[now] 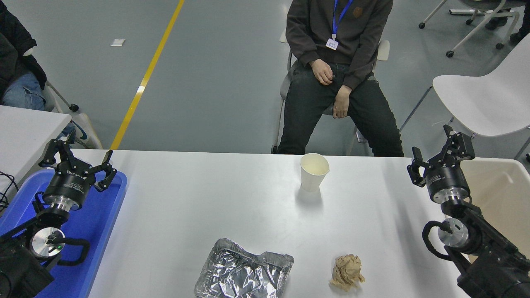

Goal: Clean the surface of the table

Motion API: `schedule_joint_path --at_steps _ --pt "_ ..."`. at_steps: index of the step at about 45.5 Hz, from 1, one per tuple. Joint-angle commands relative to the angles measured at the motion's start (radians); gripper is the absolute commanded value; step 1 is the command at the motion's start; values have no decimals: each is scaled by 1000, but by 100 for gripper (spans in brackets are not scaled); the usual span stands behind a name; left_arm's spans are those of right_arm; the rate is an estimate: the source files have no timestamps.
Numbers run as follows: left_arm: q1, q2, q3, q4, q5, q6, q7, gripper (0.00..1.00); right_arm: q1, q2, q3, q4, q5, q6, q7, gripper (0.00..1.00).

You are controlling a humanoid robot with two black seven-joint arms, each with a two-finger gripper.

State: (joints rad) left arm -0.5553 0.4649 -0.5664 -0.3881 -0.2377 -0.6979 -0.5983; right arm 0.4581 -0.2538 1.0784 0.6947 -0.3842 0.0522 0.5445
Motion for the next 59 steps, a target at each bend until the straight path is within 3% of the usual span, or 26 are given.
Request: schedule_joint_path --at_steps 1,33,59 --pt "0 0 0 0 0 -2 0 100 -1 5 -2 0 1 -6 6 100" --pt "0 0 -4 0 1 0 -2 100 7 11 -1 8 2 -3 8 100" --pt "0 0 -4 0 1 0 -2 100 10 -62 -64 9 11 8 3 100"
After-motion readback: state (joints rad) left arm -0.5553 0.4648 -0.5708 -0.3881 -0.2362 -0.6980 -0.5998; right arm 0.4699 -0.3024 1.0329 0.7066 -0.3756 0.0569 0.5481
